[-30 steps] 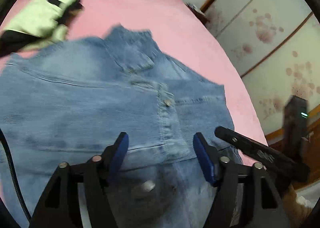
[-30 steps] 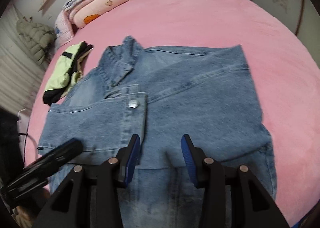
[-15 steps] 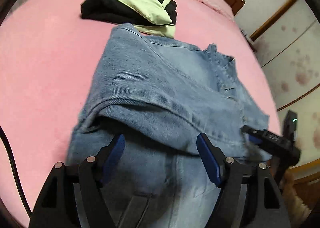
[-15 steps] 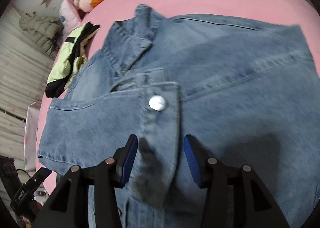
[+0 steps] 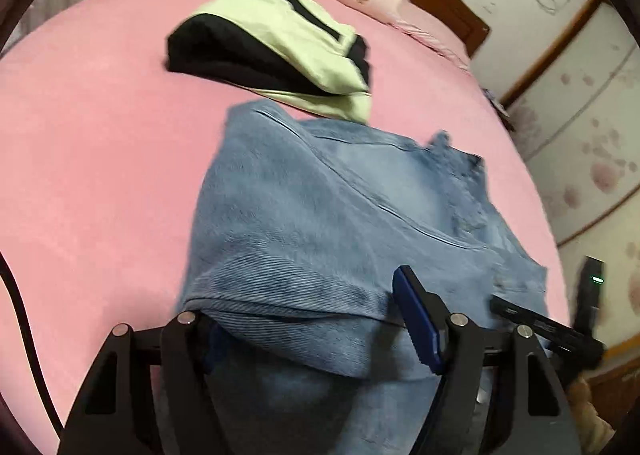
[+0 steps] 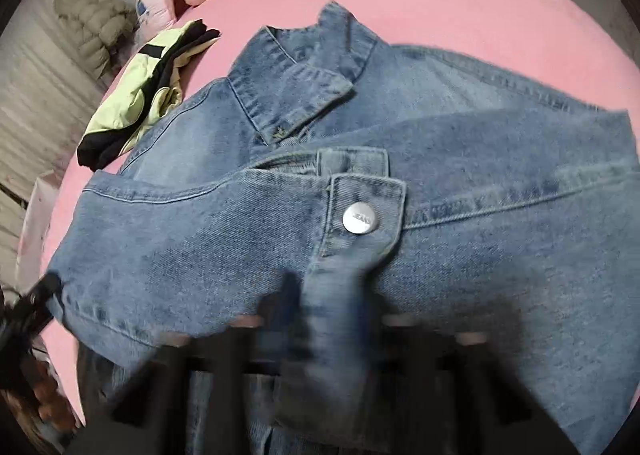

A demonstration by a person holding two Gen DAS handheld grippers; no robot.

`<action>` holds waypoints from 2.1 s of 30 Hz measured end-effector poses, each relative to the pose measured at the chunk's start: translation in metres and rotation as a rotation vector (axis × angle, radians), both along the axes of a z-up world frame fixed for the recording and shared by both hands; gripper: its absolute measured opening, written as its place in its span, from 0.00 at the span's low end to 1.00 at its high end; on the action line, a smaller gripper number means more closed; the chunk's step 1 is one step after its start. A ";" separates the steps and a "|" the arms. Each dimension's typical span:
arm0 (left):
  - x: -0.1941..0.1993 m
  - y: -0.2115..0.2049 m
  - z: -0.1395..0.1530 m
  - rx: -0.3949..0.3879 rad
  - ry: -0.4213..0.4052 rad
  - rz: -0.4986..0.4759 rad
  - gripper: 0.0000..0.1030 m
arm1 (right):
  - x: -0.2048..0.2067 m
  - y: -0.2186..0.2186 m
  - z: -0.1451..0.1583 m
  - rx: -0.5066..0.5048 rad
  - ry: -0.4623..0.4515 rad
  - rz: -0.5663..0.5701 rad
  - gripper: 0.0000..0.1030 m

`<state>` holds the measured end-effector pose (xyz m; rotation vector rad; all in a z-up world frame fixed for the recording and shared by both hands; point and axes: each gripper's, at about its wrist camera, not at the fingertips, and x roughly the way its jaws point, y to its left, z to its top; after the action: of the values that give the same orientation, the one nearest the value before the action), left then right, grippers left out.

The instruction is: Fold large clothes

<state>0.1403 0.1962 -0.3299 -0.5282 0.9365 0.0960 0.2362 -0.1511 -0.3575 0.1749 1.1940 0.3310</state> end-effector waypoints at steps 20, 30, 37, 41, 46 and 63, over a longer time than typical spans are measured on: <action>0.009 -0.007 -0.028 0.032 0.138 -0.109 0.65 | -0.045 -0.028 0.033 -0.176 -0.169 -0.107 0.08; -0.015 -0.008 -0.014 0.036 0.189 -0.166 0.67 | -0.037 -0.021 0.012 -0.289 -0.137 -0.056 0.18; -0.045 -0.007 0.035 0.119 0.183 -0.247 0.68 | -0.051 -0.034 0.045 -0.241 -0.134 -0.111 0.34; -0.033 -0.013 0.062 0.128 0.050 -0.240 0.73 | -0.063 -0.025 0.067 -0.237 -0.195 -0.104 0.34; 0.005 -0.032 0.028 0.096 0.006 -0.203 0.76 | -0.063 0.010 0.062 -0.122 -0.195 -0.006 0.34; -0.013 -0.051 0.007 0.287 0.116 -0.142 0.77 | -0.098 -0.083 0.051 -0.180 -0.106 -0.059 0.27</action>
<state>0.1276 0.1456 -0.3229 -0.1920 1.0499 0.1314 0.1379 -0.2339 -0.3066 0.0355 1.1056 0.1777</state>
